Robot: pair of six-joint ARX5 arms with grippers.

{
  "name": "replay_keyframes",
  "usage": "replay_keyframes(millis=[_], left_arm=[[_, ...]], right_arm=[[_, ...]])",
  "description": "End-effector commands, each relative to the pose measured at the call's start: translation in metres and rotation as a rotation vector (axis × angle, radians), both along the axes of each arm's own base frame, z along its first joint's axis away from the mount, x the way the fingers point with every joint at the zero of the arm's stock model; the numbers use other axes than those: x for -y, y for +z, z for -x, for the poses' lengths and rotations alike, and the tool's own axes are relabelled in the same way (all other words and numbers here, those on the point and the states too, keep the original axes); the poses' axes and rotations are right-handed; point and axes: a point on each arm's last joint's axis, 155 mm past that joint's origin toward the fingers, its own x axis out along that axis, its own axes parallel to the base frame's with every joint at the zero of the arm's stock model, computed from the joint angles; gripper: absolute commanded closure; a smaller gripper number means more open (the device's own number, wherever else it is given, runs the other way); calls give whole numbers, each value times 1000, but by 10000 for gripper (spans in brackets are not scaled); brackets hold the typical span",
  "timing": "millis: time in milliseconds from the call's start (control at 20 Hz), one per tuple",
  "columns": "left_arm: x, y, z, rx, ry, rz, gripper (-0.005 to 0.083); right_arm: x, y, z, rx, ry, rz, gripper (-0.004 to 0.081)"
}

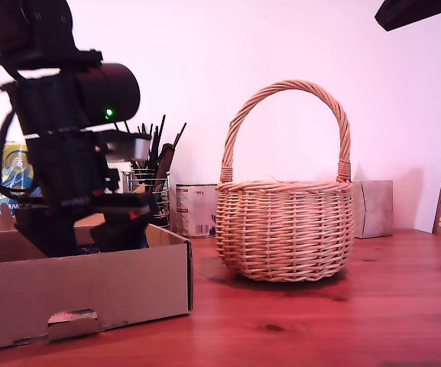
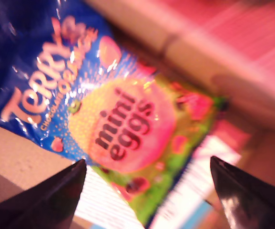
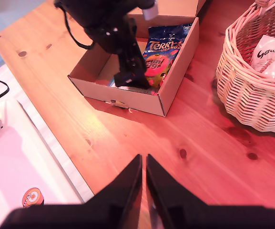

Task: Move the bags of Easter eggs from the cardboard box on the left into the woven basket on the right side.

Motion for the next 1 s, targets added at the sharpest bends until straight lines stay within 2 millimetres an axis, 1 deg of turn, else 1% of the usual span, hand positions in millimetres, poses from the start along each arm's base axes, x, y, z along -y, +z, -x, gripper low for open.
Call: replay_keyframes(millis=[0,150,200,250,300,400,450,500,550,650,750,850,950], left_arm=[[0,-17,0,-25,-4,-20,25],[-2,-27,5,-57,-5,-36,38],[-2,-29,5,-62,-5,-39,78],[-3,-30,6,-66,-8,-42,146],[-4,-31,8,-73,-8,-46,256],[-5,-31,9,-79,-13,-51,518],[-5,-31,9,-78,-14,-51,595],[-5,-31,9,-76,-23,-53,634],[-5,-31,8,-74,-28,-53,648],[-5,-30,8,-73,-40,-56,648],[-6,-23,9,-72,-46,-59,648],[-6,-10,9,-60,-51,-54,648],[-7,9,10,-39,-51,-43,648]], right_arm=[[-1,3,1,15,12,-6,782],[-1,3,1,14,12,-7,782],[-1,3,1,14,12,-7,782],[-1,3,1,14,12,-7,782],[-1,3,1,14,12,-7,782],[-1,3,1,13,12,-7,782],[-1,3,1,13,12,-7,782],[-1,3,1,13,12,-7,782],[-1,3,1,13,12,-6,782],[-1,2,2,11,12,-5,783],[-1,2,2,9,12,-4,782],[-1,1,2,7,12,-3,783],[-1,1,2,7,12,-3,782]])
